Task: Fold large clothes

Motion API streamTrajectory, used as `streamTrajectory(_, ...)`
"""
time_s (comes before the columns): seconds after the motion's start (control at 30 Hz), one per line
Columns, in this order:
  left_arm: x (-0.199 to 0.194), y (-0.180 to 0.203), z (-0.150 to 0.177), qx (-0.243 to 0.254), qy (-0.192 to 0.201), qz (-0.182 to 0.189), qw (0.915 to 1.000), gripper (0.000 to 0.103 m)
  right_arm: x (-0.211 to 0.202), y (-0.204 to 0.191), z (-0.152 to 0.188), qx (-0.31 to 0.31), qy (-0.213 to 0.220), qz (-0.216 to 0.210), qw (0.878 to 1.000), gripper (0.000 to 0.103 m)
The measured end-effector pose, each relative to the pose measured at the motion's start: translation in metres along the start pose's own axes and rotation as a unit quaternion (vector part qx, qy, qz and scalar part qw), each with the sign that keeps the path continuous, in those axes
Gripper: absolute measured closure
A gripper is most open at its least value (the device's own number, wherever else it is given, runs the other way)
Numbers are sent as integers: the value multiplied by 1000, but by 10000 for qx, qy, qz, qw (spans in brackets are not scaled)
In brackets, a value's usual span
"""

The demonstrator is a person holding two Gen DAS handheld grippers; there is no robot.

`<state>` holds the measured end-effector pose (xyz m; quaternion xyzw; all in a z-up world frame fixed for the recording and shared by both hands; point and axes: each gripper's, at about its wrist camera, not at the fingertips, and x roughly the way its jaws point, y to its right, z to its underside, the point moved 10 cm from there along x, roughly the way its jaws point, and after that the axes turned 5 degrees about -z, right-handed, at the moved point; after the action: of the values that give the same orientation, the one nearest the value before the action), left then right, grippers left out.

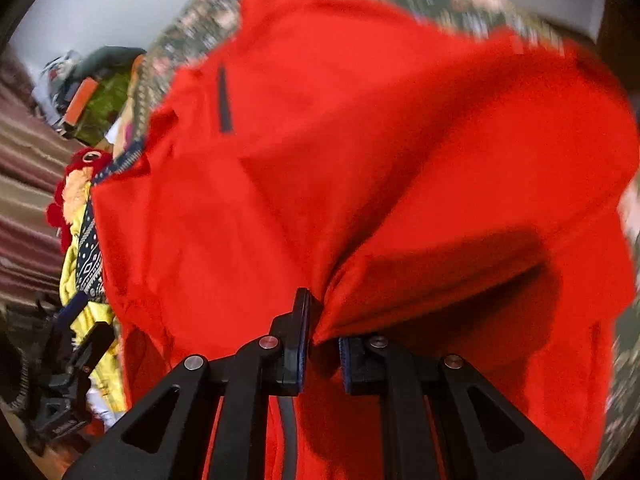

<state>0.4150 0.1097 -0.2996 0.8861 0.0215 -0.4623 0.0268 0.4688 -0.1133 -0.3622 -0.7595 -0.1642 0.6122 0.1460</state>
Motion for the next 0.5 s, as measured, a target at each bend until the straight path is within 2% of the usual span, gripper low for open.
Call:
streamTrajectory(0.07,1,-2,9,-50,-62,15,10000,4,-3,4,5,197,-33,-115,9997,94)
streamTrajectory(0.17,0,-4,19,-81,-137,43,9999,4,-7,5,14,403,-399,-377,9977,94)
streamTrajectory(0.23,-1,-4,20,-68,-160,30,9998,4,-16,3,13,311,-445,-369,9978,94)
streamTrajectory(0.4,-15,2,11,0,-51,44,10000,4,-51,-3,1,-159,-20,-39,9999,94)
streamTrajectory(0.5,-26,14,-2,66,65,76,9999,4,-76,-7,-3,-436,253,-8,9987,94)
